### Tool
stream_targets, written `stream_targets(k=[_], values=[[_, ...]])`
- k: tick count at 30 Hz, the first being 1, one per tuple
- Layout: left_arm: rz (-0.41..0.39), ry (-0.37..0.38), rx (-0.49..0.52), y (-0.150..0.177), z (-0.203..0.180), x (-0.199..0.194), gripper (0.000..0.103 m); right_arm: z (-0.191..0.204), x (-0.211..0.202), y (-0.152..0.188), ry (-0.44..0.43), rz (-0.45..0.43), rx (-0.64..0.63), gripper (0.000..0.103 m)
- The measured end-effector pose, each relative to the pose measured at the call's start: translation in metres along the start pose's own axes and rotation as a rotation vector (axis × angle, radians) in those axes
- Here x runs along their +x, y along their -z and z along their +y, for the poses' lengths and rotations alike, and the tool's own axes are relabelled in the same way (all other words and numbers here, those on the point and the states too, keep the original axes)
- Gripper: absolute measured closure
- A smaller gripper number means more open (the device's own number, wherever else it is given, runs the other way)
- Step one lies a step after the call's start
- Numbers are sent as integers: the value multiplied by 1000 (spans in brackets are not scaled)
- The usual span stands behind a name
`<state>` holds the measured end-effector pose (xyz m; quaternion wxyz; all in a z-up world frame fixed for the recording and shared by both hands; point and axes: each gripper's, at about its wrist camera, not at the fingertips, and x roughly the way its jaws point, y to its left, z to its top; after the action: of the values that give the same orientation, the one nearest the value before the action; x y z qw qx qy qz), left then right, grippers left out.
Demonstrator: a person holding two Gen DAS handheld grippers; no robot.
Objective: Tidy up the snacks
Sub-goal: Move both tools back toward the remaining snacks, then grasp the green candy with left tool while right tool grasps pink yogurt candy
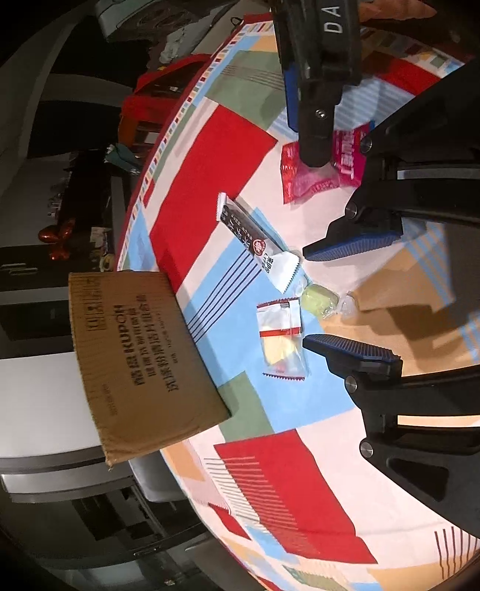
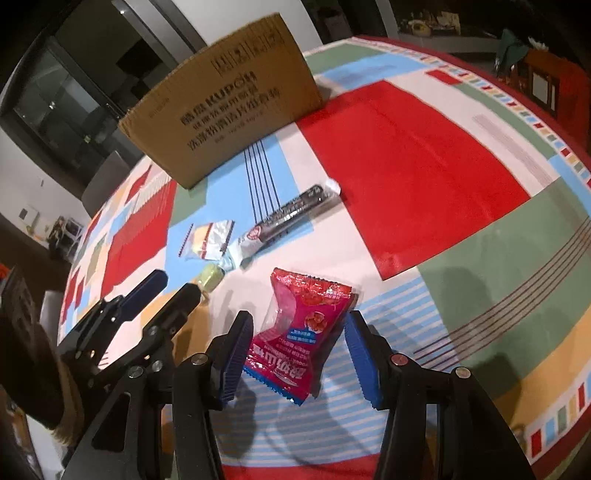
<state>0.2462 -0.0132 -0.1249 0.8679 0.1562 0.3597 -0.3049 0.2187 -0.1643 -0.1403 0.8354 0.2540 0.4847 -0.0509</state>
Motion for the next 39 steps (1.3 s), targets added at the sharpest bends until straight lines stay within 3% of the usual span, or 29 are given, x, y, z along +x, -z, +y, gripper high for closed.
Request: stream_targets(k=[10, 15, 18, 19, 22, 30, 39], values=[[47, 26, -50, -1, 8, 23, 67, 8, 12, -2, -7, 16, -23, 50], [66, 27, -59, -1, 9, 27, 81, 14, 16, -2, 2, 12, -68, 50], [69, 33, -65, 1, 9, 26, 82, 19, 17, -1, 19, 2, -118, 51], [69, 31, -61, 2, 8, 25, 82, 19, 17, -1, 22, 0, -129, 58], [77, 13, -58, 3, 5, 23, 82, 19, 17, 0, 15, -6, -154, 60], [111, -49, -130, 1, 3, 11, 82, 17, 15, 1, -6, -5, -181, 62], [61, -74, -227, -8, 2, -26, 83, 16, 2, -1, -28, -31, -224, 62]])
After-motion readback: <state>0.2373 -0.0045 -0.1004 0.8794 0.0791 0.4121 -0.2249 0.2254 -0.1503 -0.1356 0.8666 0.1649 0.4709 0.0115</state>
